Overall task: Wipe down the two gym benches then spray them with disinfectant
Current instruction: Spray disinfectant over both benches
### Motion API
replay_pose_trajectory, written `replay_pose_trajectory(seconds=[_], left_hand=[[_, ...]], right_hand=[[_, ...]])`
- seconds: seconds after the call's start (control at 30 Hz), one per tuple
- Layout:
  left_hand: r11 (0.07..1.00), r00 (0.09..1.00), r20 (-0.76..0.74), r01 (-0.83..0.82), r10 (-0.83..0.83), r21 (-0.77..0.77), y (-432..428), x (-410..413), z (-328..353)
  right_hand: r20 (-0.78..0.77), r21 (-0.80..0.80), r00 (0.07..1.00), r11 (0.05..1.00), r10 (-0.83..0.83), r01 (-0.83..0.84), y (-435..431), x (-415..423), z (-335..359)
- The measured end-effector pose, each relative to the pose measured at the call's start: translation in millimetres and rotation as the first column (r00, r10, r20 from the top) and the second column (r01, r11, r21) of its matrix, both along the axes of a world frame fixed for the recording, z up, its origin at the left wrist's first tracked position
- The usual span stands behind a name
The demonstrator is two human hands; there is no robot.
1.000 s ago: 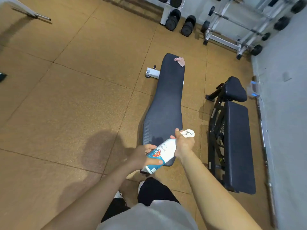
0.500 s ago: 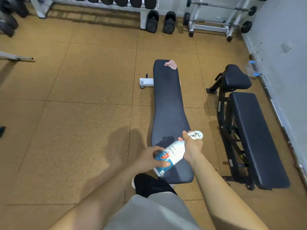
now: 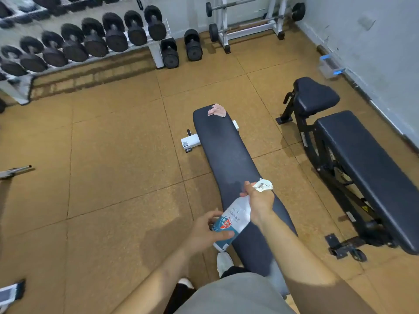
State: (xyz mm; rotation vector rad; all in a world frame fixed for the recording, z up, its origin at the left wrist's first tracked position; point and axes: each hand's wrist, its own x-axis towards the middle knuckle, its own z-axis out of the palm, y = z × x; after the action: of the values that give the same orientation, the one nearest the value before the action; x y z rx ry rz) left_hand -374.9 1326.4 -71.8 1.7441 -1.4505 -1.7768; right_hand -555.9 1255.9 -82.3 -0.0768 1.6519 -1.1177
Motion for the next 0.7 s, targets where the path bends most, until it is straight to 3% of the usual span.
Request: replay_pose_trajectory(seconds=[0.27, 0.5, 0.6, 0.7], left_hand=[[0.988, 0.989, -0.048, 0.143, -0.141, 0.060, -97.1, 39.4, -18.5], [0.970, 0.963, -0.151, 0.234, -0.222, 0.068, -202.3, 104.7, -28.6], [0.948, 0.936, -0.181, 0.315, -0.303, 0.042, -246.5, 134.0, -25.6], [0.922, 0.913, -0.181, 0.381, -0.365, 0.064, -286.8, 156.7, -26.0]], right_hand=[[0.058, -0.094, 0.992, 0.988, -0.115, 0.120, -71.1, 29.7, -15.5], [-0.057, -0.222, 0.998, 0.975, -0.006, -0.007, -145.3, 93.1, -3.0], [-0.020, -0.250, 0.993, 0.963, -0.113, 0.105, -177.2, 128.9, 9.5], [-0.030, -0.182, 0.980, 0.965, -0.196, 0.187, -210.6, 152.6, 16.5]])
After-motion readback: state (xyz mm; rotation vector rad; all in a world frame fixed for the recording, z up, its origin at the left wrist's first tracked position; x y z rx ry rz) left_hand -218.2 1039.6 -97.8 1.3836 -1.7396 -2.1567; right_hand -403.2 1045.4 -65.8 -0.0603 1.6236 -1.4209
